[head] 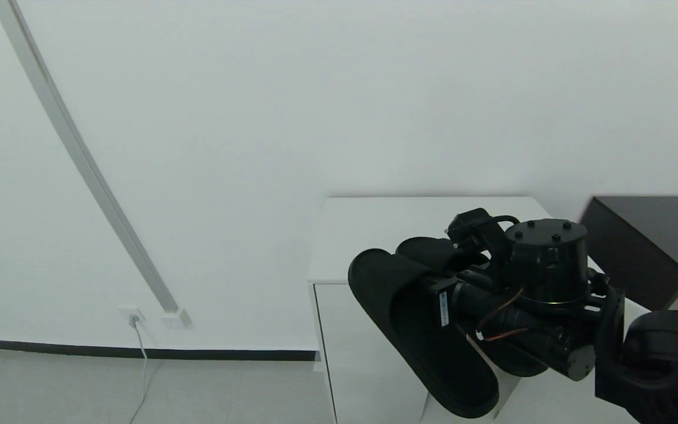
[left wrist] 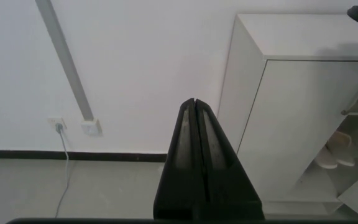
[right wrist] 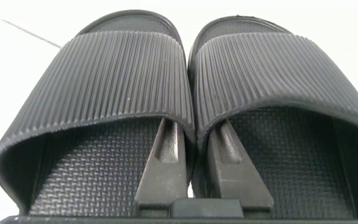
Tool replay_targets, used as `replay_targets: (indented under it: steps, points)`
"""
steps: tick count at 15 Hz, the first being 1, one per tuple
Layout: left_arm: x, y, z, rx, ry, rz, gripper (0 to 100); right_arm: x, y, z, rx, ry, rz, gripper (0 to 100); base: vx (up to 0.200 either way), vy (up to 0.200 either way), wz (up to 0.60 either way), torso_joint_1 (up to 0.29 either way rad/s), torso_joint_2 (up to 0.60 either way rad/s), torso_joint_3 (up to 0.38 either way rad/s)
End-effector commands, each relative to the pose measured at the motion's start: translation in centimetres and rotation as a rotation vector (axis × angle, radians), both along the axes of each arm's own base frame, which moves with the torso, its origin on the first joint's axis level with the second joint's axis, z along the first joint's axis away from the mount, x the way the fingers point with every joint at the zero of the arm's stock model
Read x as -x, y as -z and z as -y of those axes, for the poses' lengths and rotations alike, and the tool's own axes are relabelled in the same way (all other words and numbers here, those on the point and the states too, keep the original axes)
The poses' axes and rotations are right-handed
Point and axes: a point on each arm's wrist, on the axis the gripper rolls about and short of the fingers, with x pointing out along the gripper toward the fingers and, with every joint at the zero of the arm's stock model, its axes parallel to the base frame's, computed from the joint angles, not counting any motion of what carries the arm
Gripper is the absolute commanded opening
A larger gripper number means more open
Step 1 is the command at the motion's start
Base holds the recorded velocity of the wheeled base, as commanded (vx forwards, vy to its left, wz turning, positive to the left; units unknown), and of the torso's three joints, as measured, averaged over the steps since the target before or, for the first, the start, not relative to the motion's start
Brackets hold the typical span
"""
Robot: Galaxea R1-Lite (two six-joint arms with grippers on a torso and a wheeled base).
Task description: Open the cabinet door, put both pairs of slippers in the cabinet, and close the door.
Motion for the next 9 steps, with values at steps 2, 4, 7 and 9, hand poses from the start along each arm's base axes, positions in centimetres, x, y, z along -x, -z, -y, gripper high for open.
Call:
replay_targets:
  steps: [2,4,7,9]
  points:
    - [0.0,0.0,0.0,0.0,-0.002,0.0,0,0.14,0.6,0.13,0.013,0.001,-0.015,0,-0.2,0.0,0.0,0.007,0.0,0.007]
    - [0.0,0.0,0.0,0.0,-0.002,0.0,0,0.25,0.64,0.04,0.015,-0.004,-0.016,0,0.0,0.0,0.0,0.0,0.0,0.0]
    - [0.0,0.0,0.0,0.0,-0.002,0.0,0,0.32,1.02,-0.09,0.023,-0.009,-0.025,0,0.0,0.0,0.0,0.0,0.0,0.0]
    - [0.0,0.0,0.0,0.0,-0.002,0.0,0,0.37,1.17,-0.24,0.028,-0.012,-0.027,0,0.0,0.0,0.0,0.0,0.0,0.0]
